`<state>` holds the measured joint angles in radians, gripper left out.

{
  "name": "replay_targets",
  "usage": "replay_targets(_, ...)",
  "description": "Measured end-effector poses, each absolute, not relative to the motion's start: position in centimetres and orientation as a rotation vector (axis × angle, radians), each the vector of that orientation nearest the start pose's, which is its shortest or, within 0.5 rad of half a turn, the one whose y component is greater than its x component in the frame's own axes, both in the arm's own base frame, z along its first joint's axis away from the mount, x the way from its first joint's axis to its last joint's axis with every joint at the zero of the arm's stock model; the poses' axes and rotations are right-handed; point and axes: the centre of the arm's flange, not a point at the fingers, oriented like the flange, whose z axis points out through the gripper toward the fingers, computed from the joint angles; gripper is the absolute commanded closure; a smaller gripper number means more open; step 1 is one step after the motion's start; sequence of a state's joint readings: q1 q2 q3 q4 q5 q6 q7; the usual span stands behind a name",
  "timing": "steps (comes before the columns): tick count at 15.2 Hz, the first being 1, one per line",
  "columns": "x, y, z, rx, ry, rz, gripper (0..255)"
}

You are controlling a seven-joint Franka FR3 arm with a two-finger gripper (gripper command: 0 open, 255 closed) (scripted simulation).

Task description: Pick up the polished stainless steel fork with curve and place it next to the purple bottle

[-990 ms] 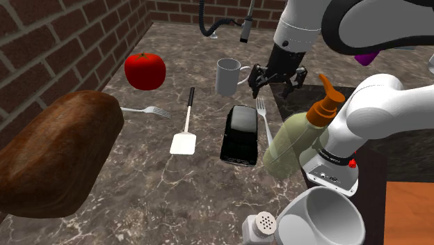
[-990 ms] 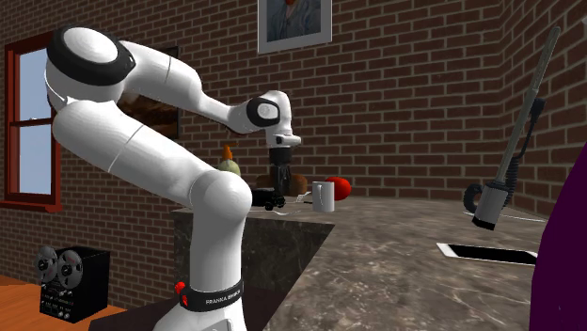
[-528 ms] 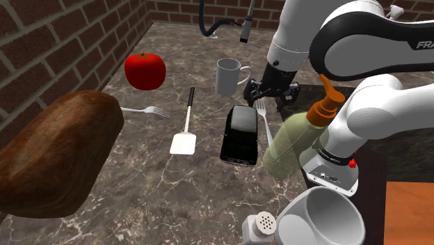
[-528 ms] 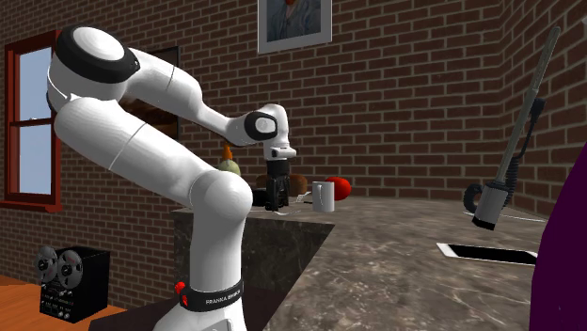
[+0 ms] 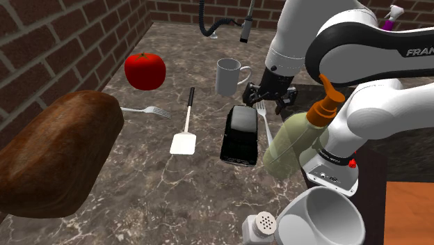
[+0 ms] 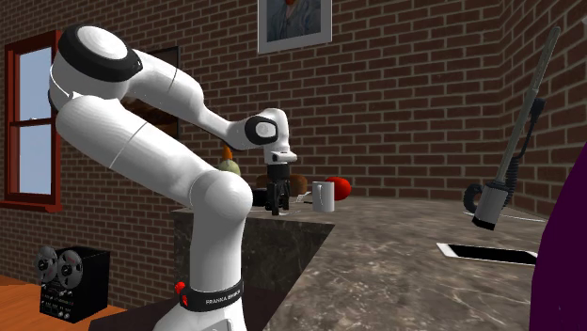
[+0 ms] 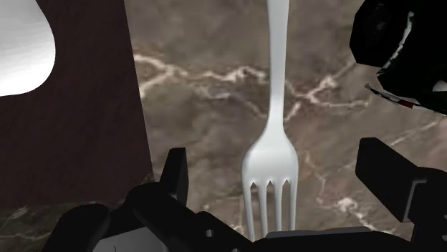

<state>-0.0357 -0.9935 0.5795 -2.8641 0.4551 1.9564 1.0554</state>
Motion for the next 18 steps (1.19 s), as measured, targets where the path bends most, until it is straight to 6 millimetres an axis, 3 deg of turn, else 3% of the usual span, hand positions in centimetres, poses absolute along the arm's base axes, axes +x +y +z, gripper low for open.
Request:
replay_targets(1, 24.5, 14.9, 40.1, -2.833, 1.39, -0.104, 255)
replay_targets(12, 24.5, 14.9, 40.5, -2.835, 1.389, -0.106, 255)
replay_targets(18, 24.5, 14.9, 43.2, -2.833, 1.39, -0.105, 255)
